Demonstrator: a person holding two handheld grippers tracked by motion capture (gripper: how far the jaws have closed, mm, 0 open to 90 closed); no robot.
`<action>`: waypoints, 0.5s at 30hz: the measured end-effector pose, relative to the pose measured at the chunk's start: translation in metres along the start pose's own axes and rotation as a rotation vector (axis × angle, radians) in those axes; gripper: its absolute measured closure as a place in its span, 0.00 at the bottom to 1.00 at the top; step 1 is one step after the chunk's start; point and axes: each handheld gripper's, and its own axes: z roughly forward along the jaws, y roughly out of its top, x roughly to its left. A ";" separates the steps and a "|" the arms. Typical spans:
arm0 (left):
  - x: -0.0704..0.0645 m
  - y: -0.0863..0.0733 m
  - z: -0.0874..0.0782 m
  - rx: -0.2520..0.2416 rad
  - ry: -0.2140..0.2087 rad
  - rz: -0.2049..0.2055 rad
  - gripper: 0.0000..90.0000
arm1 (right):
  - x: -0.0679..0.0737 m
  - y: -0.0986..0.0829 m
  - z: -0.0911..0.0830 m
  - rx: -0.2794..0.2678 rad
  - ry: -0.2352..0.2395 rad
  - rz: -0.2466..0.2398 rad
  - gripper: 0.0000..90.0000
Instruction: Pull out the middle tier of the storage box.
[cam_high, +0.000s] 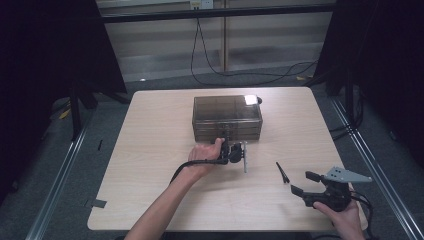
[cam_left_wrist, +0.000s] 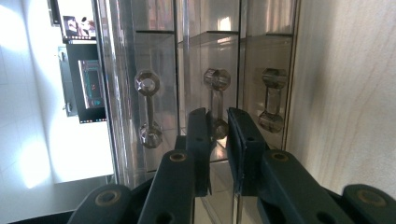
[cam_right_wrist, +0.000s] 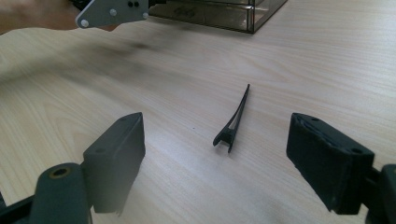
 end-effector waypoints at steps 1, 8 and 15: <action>0.000 0.000 0.000 -0.007 0.003 -0.005 0.89 | 0.000 0.000 0.000 0.000 0.000 -0.001 0.22; -0.001 0.000 -0.002 -0.001 0.005 -0.002 0.89 | 0.000 0.000 0.000 0.002 -0.002 0.000 0.22; -0.002 0.000 -0.003 -0.009 0.009 -0.006 0.89 | 0.000 0.000 0.000 0.005 -0.001 0.000 0.22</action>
